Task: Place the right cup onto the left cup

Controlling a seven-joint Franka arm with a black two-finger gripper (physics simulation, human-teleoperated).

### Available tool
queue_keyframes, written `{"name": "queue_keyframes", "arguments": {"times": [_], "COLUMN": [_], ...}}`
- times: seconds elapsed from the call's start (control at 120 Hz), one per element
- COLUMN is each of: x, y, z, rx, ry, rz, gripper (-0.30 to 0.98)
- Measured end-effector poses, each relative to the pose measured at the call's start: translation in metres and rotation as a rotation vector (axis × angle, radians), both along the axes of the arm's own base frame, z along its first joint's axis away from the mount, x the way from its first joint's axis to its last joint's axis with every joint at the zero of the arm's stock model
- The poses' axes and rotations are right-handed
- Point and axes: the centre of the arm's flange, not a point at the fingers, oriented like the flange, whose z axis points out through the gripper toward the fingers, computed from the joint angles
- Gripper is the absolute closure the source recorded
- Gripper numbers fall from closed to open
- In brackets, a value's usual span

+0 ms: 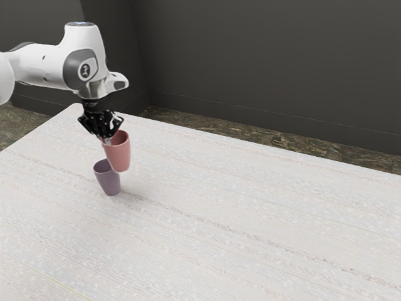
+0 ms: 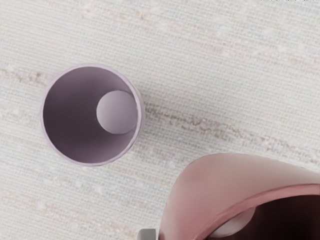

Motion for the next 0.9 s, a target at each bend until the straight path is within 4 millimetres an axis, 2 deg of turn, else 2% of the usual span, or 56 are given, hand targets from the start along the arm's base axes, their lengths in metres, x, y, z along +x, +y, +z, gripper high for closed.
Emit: {"name": "queue_keyframes", "arguments": {"times": [0.25,0.542,0.9], "x": [-0.001,0.011,0.006], "y": [0.034,0.058,0.083], "z": [-0.002,0.004,-0.004], "rx": [0.0,0.007,0.004], "ry": [-0.002,-0.021,-0.006], "rz": [0.038,0.054,0.078], "gripper": [0.79,0.78,0.78]}}
